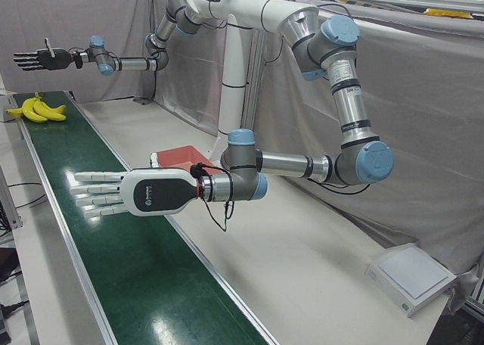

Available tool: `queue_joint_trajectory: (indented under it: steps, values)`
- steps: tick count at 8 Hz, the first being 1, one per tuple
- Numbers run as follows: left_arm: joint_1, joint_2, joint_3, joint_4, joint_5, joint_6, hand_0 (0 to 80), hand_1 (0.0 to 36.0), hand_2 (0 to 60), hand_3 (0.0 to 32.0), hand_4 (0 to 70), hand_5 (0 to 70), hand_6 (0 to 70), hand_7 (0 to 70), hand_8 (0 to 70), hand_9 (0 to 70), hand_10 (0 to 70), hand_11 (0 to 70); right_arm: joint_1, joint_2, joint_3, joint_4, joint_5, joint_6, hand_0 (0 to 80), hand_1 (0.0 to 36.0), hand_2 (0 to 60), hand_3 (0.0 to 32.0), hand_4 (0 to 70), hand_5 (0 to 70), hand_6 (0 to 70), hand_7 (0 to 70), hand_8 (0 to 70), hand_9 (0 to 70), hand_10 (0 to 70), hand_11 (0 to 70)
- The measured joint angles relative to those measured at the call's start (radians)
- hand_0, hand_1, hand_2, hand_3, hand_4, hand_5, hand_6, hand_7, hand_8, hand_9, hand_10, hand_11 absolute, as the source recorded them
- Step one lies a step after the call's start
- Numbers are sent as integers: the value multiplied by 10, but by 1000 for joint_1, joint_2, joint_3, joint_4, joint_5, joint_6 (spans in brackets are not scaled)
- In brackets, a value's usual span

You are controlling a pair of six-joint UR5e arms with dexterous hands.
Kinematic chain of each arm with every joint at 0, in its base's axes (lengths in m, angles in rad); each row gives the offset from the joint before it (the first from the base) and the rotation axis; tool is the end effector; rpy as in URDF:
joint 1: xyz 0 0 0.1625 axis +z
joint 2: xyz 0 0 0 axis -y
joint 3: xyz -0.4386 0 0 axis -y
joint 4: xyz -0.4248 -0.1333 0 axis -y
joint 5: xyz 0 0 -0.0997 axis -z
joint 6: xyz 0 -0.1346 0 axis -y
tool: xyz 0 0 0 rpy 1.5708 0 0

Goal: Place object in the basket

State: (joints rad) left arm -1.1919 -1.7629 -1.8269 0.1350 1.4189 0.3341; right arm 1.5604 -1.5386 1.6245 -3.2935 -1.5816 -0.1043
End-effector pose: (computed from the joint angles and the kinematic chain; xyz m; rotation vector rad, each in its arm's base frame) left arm 0.0880 -0.6365 0.4628 0.0764 2.3227 -1.6431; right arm 0.1260 -0.5664 0.6728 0.0859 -2.0851 2.2250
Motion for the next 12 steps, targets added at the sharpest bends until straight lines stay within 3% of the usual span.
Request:
queue_joint_trajectory:
  steps: [6,12]
  values:
    - [4,-2,-1,24,0,87,624,125,0,56,70,0,0,8,17,40,11,40,1,0,0,0,0,0,0,0,0,0,0,0,0,0,0,0,0,0]
    - [-1,-3,-3,26,1,86,626,124,0,44,73,0,0,9,17,41,11,40,1,0,0,0,0,0,0,0,0,0,0,0,0,0,0,0,0,0]
